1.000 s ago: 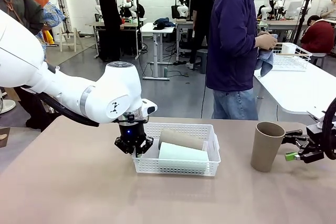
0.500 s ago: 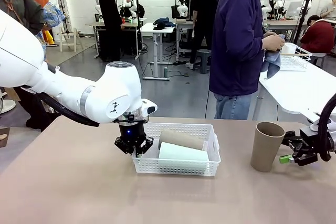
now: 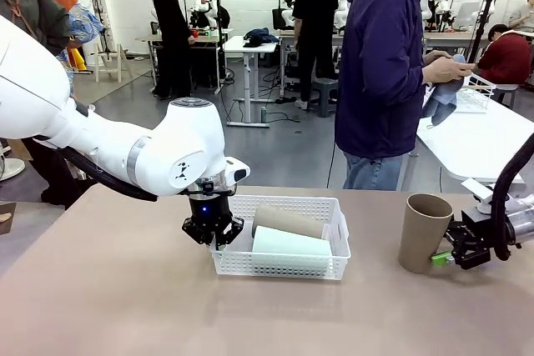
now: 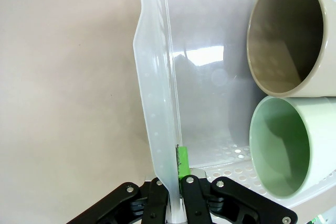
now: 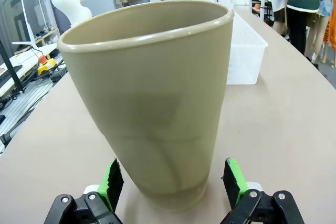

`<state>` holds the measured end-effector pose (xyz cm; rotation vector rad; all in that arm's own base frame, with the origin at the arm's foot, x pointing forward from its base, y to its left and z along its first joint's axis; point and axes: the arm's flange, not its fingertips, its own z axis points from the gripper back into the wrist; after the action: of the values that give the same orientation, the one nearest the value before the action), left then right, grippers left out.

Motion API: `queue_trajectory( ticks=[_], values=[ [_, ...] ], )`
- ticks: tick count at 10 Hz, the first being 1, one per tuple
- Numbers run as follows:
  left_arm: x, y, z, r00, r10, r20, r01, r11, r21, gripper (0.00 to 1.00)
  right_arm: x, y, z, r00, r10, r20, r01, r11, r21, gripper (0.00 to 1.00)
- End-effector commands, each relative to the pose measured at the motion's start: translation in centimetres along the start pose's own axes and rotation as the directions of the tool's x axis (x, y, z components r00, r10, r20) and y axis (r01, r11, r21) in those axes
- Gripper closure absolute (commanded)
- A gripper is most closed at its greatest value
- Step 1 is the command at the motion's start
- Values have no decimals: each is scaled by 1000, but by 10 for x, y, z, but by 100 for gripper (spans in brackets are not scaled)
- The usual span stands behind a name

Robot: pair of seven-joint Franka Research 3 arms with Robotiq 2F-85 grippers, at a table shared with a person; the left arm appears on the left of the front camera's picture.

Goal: Clean and organize the cups into the basket.
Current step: Pick up the Reusable plastic cup from the right side of the table and stack it inside the Organizing basket in the center of the table.

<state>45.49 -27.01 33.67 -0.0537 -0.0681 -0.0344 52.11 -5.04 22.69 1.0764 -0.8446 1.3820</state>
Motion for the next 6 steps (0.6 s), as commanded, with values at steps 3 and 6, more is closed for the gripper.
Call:
queue_trajectory(
  ticks=[3,6],
  values=[
    [-1,-1,0,1000,-4,-1,4,1000,2,100,0,-8,-12,999,44,16,-44,999,10,0],
    [-1,-1,0,1000,-4,-1,4,1000,2,100,3,-8,-21,998,53,38,-54,998,35,0]
  ],
)
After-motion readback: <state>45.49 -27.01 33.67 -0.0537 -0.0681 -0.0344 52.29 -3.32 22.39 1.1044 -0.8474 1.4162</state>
